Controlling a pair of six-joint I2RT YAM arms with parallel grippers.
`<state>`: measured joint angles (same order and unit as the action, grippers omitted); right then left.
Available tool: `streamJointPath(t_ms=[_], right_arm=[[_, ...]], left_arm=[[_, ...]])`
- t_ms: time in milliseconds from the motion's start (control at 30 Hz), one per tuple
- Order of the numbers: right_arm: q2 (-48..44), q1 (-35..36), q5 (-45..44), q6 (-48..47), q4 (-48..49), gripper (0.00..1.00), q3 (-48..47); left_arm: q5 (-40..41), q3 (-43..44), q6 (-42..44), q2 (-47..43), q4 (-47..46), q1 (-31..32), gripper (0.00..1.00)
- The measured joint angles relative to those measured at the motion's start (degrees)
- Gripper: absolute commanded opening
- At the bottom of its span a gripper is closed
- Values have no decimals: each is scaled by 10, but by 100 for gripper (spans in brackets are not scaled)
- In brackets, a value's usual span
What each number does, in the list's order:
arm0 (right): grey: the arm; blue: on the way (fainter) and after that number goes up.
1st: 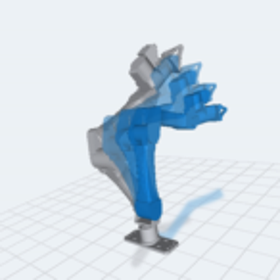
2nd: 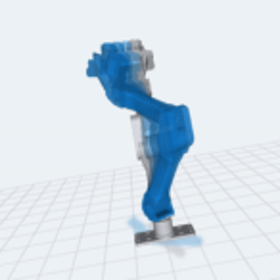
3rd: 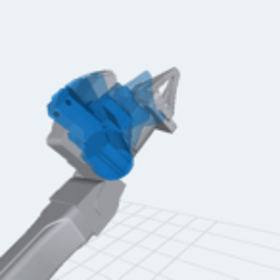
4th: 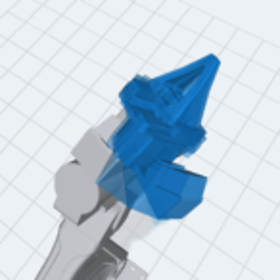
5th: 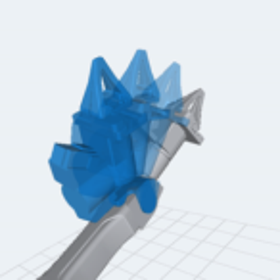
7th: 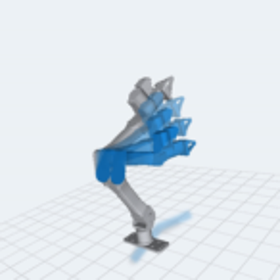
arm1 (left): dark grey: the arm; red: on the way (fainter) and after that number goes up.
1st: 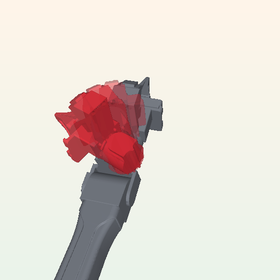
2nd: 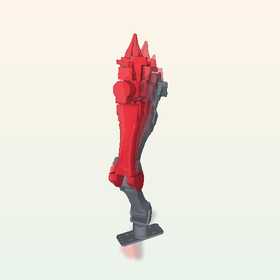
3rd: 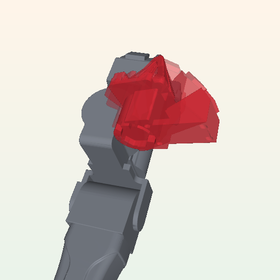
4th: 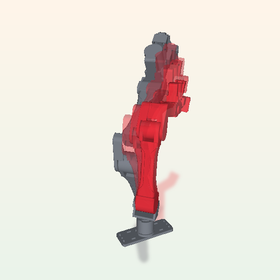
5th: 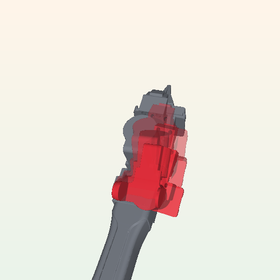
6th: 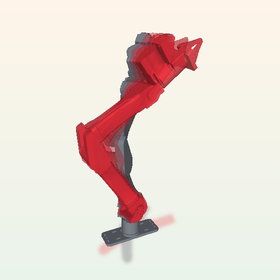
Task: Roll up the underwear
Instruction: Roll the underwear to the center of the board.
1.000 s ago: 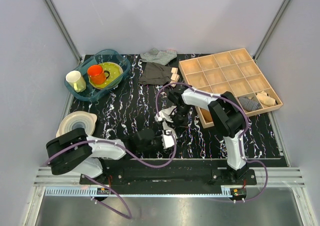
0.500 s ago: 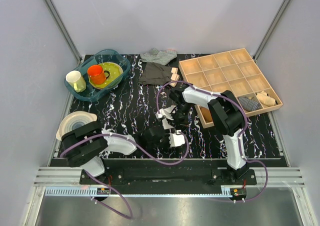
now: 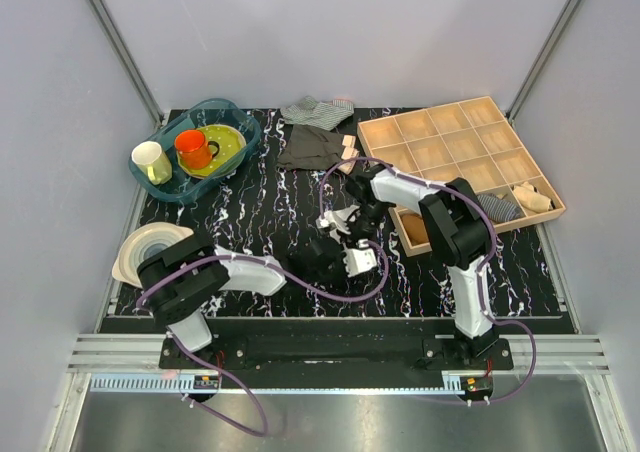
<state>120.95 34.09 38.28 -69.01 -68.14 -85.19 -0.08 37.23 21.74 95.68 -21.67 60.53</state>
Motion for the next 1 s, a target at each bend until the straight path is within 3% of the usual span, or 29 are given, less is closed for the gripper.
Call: streamJointPath(t_ms=[233, 533, 733, 867, 1000], right_arm=[[-23, -49, 23, 19, 30, 44, 17], [-139, -130, 36, 35, 86, 47, 70], [-229, -145, 48, 46, 140, 52, 137], [-282, -147, 76, -22, 159, 63, 189], [-331, -106, 89, -139, 172, 63, 263]], left_arm=[[-96, 34, -61, 12, 40, -65, 1], [-259, 100, -102, 58, 97, -135, 1], [-384, 160, -92, 107, 154, -173, 1], [-464, 214, -103, 152, 212, -193, 2], [-555, 275, -142, 211, 275, -225, 3]])
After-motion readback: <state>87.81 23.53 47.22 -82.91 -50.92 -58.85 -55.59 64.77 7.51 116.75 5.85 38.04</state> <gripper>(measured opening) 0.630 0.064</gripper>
